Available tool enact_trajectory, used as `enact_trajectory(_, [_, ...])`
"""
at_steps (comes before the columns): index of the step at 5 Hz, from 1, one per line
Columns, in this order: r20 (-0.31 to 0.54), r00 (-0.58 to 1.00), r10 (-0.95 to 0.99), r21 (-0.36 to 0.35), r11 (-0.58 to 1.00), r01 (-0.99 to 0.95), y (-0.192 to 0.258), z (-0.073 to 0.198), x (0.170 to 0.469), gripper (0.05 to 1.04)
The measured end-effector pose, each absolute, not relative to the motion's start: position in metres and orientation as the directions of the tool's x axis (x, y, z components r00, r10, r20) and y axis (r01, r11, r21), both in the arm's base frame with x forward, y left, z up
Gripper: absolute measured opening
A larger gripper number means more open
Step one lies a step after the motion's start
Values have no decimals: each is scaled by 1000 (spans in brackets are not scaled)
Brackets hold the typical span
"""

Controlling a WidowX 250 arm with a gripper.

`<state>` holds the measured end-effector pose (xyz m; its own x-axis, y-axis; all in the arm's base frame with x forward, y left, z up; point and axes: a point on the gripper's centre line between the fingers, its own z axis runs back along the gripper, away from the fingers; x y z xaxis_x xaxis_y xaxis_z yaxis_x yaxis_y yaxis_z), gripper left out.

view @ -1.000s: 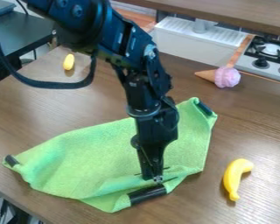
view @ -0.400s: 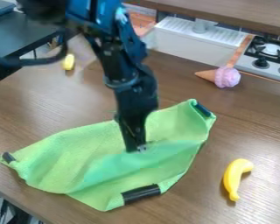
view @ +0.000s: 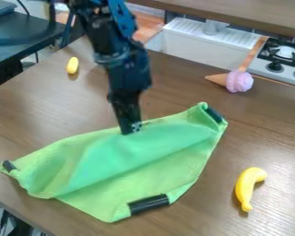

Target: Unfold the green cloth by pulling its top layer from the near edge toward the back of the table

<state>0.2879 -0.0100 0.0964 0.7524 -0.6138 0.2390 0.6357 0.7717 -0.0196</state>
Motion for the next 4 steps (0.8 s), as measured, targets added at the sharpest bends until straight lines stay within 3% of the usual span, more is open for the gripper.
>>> enact_trajectory(4, [83, 848, -524, 61, 852, 520, 60, 102, 344, 49])
